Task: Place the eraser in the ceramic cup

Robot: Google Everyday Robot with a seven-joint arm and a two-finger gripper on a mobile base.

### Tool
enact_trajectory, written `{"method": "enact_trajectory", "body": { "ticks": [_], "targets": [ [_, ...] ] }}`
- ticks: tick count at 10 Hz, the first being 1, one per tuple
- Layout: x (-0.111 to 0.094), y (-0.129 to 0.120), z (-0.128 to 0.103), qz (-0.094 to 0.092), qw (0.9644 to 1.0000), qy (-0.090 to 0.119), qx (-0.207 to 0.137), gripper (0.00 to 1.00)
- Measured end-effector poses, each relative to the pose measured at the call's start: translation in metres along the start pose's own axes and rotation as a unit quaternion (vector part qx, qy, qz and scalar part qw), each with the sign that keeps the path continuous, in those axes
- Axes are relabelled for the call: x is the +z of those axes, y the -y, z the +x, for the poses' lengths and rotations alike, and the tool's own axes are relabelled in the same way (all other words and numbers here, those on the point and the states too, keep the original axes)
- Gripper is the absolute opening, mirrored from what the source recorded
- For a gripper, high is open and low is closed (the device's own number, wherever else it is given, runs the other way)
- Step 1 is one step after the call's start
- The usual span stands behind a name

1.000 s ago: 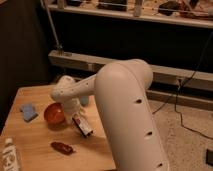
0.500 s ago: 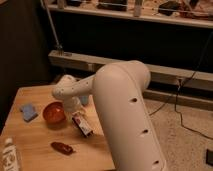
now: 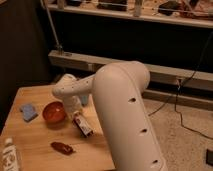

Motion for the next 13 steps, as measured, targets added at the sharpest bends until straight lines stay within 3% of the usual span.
{"method": "enact_trajectory", "body": {
  "ticks": [1, 2, 4, 12, 13],
  "targets": [
    [-0.0003, 0.0019, 0.0016, 0.000, 1.0000, -0.003, 0.003, 0.09],
    [-0.0003, 0.0027, 0.0027, 0.000, 1.0000, -0.005, 0.005, 0.11],
    [-0.0007, 0.0042, 0.0042, 0.000, 0.9999, -0.008, 0.007, 0.26],
    [-0.0041, 0.0060, 0.0074, 0.007, 0.9999, -0.014, 0.006, 0.26],
    [-0.0043, 0.0058, 0.0080, 0.008, 0.9999, -0.014, 0.006, 0.32]
  ]
}}
